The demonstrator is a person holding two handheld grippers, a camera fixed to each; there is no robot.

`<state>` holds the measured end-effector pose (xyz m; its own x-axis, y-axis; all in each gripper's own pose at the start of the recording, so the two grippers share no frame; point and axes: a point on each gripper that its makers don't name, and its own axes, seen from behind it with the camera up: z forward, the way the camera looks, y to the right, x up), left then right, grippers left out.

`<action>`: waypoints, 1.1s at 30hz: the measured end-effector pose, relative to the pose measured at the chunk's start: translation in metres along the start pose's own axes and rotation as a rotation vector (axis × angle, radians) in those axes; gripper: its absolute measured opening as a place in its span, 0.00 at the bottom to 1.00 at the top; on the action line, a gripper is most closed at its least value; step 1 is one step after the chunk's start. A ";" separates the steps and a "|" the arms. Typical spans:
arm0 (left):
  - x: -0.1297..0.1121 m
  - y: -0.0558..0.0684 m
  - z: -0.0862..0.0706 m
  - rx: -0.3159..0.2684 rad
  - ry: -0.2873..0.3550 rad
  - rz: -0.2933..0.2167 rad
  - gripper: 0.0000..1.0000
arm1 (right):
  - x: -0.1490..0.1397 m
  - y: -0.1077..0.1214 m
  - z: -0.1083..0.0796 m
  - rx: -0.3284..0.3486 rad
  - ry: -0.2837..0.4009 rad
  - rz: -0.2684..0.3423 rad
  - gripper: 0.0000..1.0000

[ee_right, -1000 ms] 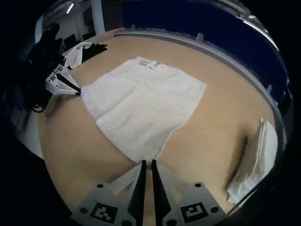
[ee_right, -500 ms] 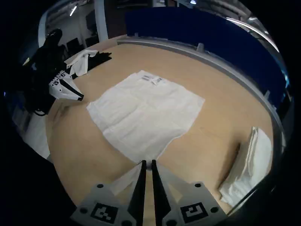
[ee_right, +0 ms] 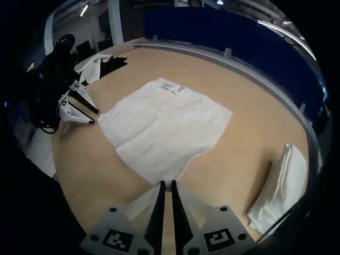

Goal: Fold towel

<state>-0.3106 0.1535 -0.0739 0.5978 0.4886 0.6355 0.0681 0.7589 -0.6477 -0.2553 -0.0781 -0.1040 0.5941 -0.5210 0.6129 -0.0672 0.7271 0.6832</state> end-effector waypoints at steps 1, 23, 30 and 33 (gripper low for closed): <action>0.000 0.000 0.001 -0.001 0.000 -0.007 0.50 | 0.000 0.000 0.000 0.000 0.000 -0.001 0.10; 0.008 0.002 0.009 -0.016 0.034 -0.013 0.05 | 0.001 0.003 0.002 -0.003 0.003 -0.008 0.10; 0.012 0.001 0.003 -0.017 0.037 -0.028 0.05 | 0.005 0.003 0.002 -0.001 0.013 -0.007 0.10; 0.014 0.002 0.001 -0.019 0.039 -0.036 0.05 | 0.006 0.003 0.001 -0.002 0.016 -0.008 0.10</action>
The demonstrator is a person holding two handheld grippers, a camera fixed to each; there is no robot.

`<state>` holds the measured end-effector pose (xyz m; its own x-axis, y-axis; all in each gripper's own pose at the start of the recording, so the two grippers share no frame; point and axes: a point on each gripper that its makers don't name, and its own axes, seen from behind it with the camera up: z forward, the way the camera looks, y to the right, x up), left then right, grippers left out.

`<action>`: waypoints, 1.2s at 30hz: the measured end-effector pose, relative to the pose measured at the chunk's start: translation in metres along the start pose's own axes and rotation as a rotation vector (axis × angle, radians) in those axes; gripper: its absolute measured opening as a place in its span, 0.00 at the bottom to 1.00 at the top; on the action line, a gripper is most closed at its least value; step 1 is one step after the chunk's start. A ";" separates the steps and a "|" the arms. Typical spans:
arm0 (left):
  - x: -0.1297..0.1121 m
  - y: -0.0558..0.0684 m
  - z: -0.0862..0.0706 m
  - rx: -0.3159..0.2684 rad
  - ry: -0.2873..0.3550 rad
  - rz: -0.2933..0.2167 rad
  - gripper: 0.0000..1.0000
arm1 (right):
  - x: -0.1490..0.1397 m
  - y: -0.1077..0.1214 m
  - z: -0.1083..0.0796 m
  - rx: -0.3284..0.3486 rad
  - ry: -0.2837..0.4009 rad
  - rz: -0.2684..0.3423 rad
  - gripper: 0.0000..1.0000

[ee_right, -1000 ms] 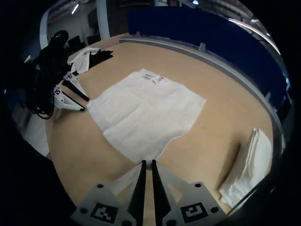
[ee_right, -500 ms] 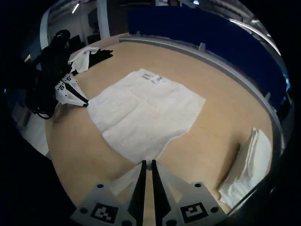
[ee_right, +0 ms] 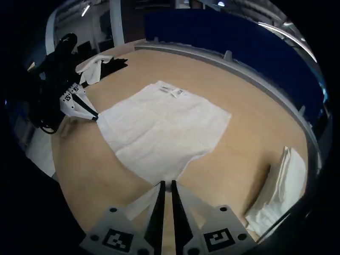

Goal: Fold towel

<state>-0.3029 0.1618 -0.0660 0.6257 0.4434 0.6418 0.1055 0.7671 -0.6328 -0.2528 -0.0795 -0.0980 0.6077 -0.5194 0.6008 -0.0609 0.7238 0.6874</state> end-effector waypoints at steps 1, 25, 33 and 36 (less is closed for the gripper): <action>0.001 0.000 -0.001 0.000 0.001 -0.001 0.05 | 0.000 0.000 0.000 0.000 0.001 0.000 0.10; 0.025 0.007 -0.052 0.006 0.061 -0.115 0.05 | 0.015 -0.015 -0.031 0.014 0.027 -0.010 0.10; 0.025 0.018 -0.063 -0.010 0.062 -0.125 0.05 | 0.012 -0.022 -0.043 0.023 0.026 -0.011 0.10; 0.026 0.019 -0.064 -0.013 0.063 -0.128 0.05 | 0.010 -0.022 -0.043 0.023 0.023 -0.011 0.10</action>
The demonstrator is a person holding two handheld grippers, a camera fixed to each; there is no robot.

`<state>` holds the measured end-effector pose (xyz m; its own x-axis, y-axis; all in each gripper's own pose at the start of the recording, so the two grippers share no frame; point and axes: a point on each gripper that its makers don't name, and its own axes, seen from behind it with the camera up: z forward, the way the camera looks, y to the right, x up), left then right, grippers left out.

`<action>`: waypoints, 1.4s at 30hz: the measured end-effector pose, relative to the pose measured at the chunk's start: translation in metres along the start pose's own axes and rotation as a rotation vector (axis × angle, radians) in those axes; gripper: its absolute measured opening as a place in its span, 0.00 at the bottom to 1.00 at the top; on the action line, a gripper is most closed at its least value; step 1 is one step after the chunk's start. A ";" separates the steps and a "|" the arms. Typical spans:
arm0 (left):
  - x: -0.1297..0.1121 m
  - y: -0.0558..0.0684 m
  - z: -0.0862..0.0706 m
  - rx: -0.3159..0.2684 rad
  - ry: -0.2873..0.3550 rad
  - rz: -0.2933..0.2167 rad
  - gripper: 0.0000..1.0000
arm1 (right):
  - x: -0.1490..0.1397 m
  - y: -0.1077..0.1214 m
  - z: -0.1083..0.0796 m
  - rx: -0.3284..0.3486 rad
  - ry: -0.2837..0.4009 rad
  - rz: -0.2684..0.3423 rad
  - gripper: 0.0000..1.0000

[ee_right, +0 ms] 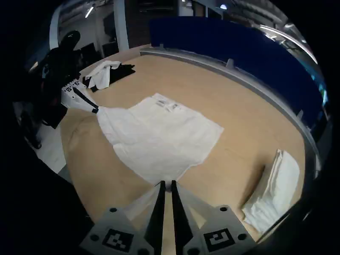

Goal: Fold towel

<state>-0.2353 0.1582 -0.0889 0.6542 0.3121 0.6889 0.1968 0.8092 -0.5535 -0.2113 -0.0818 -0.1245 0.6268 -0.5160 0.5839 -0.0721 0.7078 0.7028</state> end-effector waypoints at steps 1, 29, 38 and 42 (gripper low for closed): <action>0.001 0.000 0.000 -0.001 0.001 -0.001 0.05 | 0.000 0.000 0.000 0.000 0.000 0.001 0.10; 0.077 -0.060 0.029 0.048 0.065 -0.096 0.05 | 0.071 0.069 0.048 -0.064 0.039 -0.008 0.10; 0.106 -0.095 0.063 0.081 0.062 -0.114 0.05 | 0.089 0.106 0.075 -0.111 0.039 0.034 0.10; 0.106 -0.100 0.073 0.080 0.047 -0.102 0.05 | 0.085 0.111 0.082 -0.113 0.027 0.049 0.10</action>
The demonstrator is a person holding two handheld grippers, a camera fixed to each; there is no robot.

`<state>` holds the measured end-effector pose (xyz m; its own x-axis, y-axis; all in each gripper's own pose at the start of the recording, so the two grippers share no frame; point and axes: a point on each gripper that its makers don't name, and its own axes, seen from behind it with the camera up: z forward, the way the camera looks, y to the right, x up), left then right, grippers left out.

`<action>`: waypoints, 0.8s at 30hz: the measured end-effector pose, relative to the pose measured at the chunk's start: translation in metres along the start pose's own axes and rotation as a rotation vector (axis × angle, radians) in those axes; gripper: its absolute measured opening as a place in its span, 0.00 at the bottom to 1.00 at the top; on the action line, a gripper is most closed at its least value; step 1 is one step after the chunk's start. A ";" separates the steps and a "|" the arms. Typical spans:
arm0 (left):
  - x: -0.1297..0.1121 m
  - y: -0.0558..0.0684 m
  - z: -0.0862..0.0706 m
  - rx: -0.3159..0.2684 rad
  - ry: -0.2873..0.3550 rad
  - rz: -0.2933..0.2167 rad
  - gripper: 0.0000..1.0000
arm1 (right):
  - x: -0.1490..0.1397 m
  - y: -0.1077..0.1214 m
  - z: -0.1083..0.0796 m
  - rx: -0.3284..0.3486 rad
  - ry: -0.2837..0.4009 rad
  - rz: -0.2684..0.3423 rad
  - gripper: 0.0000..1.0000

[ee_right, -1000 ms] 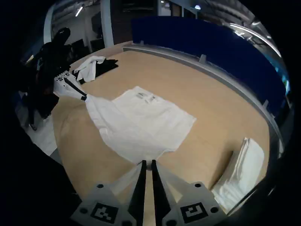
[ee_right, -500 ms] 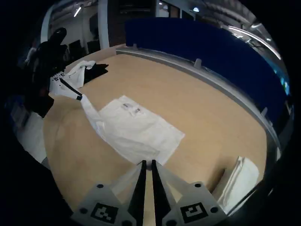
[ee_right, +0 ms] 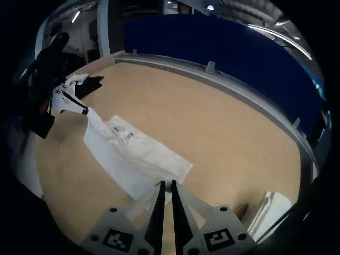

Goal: Fold towel

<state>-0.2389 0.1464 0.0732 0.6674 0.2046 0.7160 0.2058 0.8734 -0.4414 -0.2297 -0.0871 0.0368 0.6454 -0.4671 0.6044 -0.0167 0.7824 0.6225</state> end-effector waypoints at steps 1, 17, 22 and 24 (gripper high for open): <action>-0.001 -0.001 0.002 0.000 -0.004 0.003 0.05 | -0.001 0.001 0.002 -0.001 -0.004 0.002 0.10; -0.011 -0.022 0.041 0.022 -0.044 -0.055 0.05 | -0.008 0.015 0.043 -0.041 -0.035 0.071 0.10; -0.008 -0.027 0.046 0.033 -0.045 -0.071 0.05 | -0.009 0.017 0.049 -0.051 -0.037 0.084 0.11; -0.008 -0.029 0.047 0.038 -0.045 -0.071 0.05 | -0.009 0.018 0.049 -0.053 -0.036 0.087 0.12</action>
<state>-0.2837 0.1402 0.1054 0.6192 0.1604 0.7687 0.2235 0.9024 -0.3684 -0.2731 -0.0891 0.0664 0.6156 -0.4103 0.6728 -0.0301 0.8409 0.5403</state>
